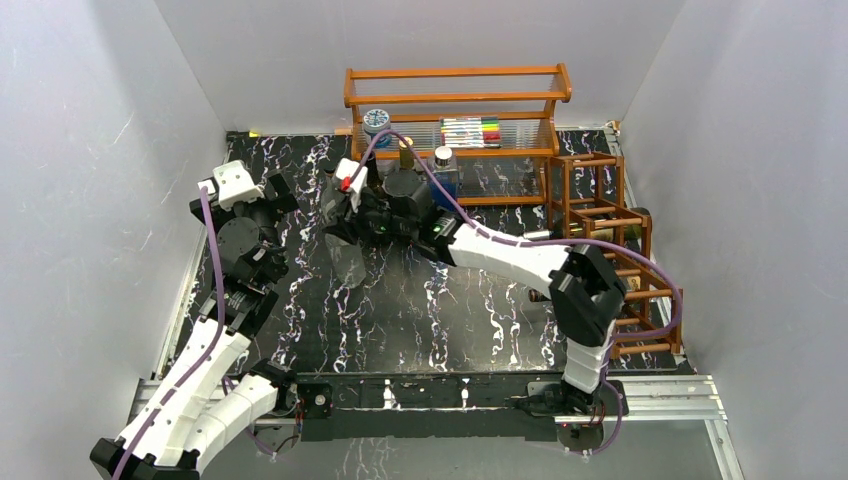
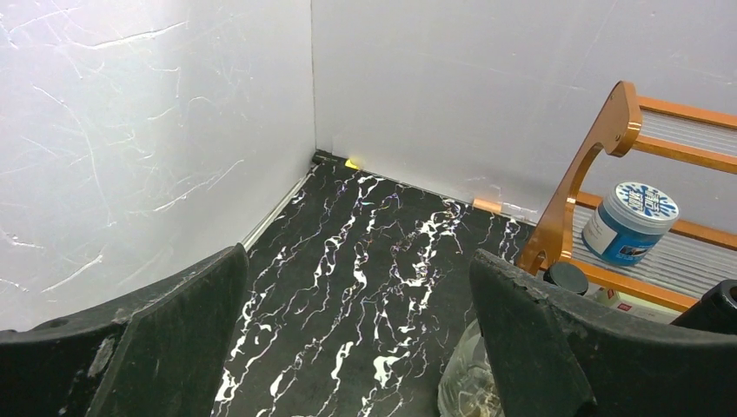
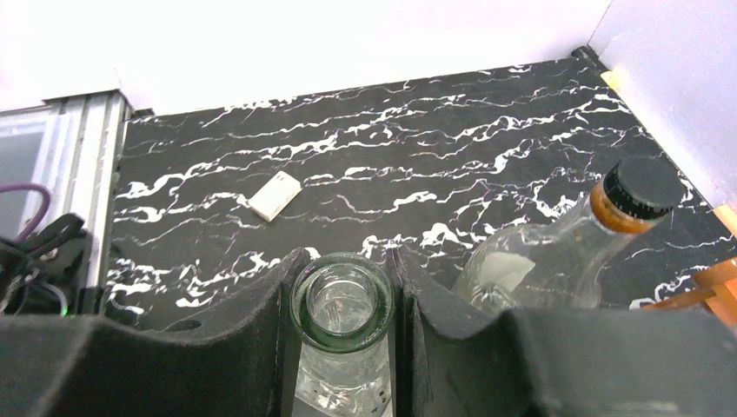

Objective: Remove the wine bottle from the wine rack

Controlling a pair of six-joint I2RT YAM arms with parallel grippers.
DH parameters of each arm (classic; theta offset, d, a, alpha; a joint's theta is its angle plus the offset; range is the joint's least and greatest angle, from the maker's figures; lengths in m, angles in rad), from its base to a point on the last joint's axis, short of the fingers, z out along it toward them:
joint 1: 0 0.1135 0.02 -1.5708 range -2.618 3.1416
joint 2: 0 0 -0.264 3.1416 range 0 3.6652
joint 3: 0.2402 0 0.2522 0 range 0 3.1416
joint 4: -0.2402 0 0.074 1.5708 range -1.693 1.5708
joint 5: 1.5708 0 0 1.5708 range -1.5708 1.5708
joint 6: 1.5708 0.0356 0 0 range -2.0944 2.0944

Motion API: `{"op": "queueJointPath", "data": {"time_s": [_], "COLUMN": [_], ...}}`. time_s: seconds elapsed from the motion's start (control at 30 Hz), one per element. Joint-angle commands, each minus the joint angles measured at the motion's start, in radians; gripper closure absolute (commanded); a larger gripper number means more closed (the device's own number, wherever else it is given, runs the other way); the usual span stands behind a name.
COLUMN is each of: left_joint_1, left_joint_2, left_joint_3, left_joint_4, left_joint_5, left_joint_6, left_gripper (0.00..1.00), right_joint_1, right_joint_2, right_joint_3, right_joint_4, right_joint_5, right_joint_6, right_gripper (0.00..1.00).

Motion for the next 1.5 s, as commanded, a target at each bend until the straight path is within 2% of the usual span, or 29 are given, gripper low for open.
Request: {"op": "queueJointPath", "data": {"time_s": [0.0, 0.33, 0.53, 0.7, 0.77, 0.87, 1.0, 1.07, 1.27, 1.47], "left_joint_1": [0.008, 0.013, 0.015, 0.015, 0.015, 0.015, 0.015, 0.015, 0.015, 0.015], "left_joint_2": [-0.010, -0.022, -0.022, -0.019, -0.016, -0.011, -0.003, -0.003, 0.010, 0.030], "left_joint_3": [-0.003, -0.008, -0.007, -0.010, -0.011, -0.010, -0.007, -0.007, -0.005, 0.008], "left_joint_4": [0.034, 0.041, 0.037, 0.046, 0.044, 0.041, 0.038, 0.037, 0.029, -0.003], "left_joint_5": [-0.010, -0.010, -0.002, -0.013, -0.009, -0.004, -0.004, -0.001, 0.013, 0.041], "left_joint_6": [-0.004, 0.004, -0.001, 0.007, 0.005, 0.002, 0.001, -0.001, -0.008, -0.034], "left_gripper": [0.02, 0.02, 0.02, 0.02, 0.02, 0.02, 0.02, 0.02, 0.02, 0.02], "right_joint_1": [0.005, 0.006, 0.006, 0.006, 0.006, 0.005, 0.006, 0.007, 0.008, 0.008], "right_joint_2": [0.053, 0.159, 0.205, 0.190, 0.188, 0.180, 0.162, 0.146, 0.051, -0.171], "right_joint_3": [0.137, 0.216, 0.274, 0.245, 0.261, 0.271, 0.269, 0.270, 0.235, 0.017], "right_joint_4": [0.182, 0.201, 0.146, 0.128, 0.086, 0.054, 0.029, 0.010, -0.060, -0.187], "right_joint_5": [0.030, 0.072, 0.108, 0.117, 0.142, 0.168, 0.155, 0.145, 0.141, 0.140], "right_joint_6": [0.007, -0.057, -0.052, -0.043, -0.045, -0.043, -0.041, -0.043, -0.070, -0.172], "right_gripper": [1.00, 1.00, 1.00, 0.81, 0.67, 0.41, 0.20, 0.03, 0.02, 0.02]}}
